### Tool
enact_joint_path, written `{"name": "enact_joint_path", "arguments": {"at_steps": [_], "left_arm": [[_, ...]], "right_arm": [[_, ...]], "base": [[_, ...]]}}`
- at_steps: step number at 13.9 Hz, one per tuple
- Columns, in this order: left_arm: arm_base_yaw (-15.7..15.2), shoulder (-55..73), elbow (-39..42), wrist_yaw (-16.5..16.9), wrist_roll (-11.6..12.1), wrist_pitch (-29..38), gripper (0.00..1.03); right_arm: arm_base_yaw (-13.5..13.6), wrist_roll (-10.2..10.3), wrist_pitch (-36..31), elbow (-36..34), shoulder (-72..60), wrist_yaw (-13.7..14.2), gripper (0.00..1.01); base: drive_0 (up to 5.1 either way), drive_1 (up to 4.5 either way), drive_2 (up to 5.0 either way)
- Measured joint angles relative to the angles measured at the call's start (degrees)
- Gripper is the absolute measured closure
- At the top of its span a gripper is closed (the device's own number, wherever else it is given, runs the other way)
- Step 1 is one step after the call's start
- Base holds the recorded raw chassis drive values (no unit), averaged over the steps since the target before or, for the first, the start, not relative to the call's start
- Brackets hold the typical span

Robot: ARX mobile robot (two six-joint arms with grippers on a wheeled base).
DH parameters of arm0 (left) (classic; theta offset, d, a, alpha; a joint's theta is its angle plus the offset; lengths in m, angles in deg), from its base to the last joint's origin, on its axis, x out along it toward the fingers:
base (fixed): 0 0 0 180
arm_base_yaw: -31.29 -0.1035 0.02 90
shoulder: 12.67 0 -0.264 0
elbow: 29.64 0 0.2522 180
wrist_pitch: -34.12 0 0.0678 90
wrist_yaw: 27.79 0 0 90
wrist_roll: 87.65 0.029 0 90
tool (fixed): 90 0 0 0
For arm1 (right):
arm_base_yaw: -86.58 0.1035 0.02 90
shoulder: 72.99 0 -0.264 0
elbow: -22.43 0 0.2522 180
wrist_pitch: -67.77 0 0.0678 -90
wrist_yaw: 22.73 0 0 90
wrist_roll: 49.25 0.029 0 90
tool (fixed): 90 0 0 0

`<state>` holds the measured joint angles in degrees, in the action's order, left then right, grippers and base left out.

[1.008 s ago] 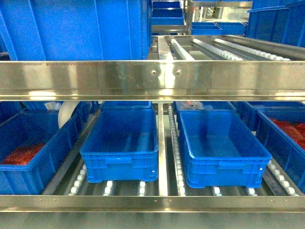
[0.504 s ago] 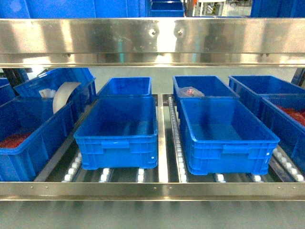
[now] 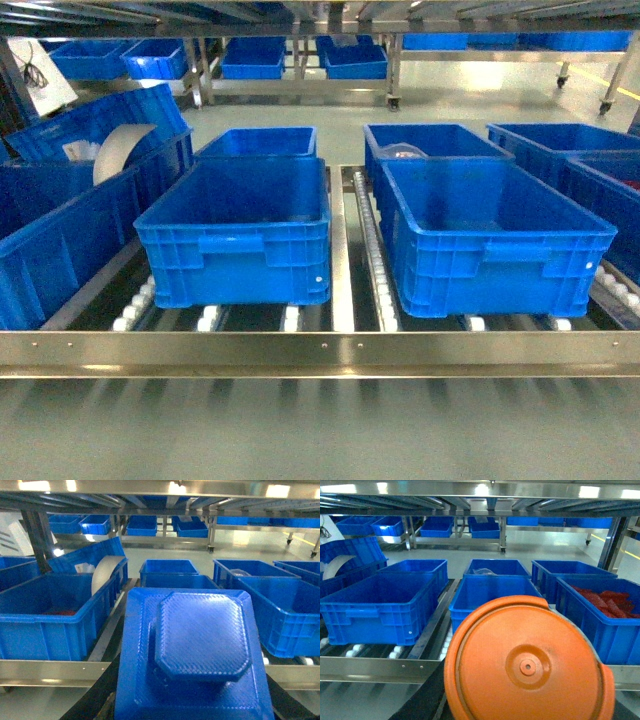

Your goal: Sort blue parts and orange caps into right shelf containers

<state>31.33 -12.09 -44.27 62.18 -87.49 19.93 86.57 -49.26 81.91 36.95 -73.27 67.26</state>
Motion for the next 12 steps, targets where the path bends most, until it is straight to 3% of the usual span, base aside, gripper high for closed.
{"name": "enact_joint_path", "arguments": {"at_steps": [12], "left_arm": [[0.0,0.0,0.0,0.02,0.02,-0.04,0.6]], "right_arm": [[0.0,0.0,0.0,0.0,0.0,-0.02,0.56]], "base": [[0.0,0.0,0.0]]}}
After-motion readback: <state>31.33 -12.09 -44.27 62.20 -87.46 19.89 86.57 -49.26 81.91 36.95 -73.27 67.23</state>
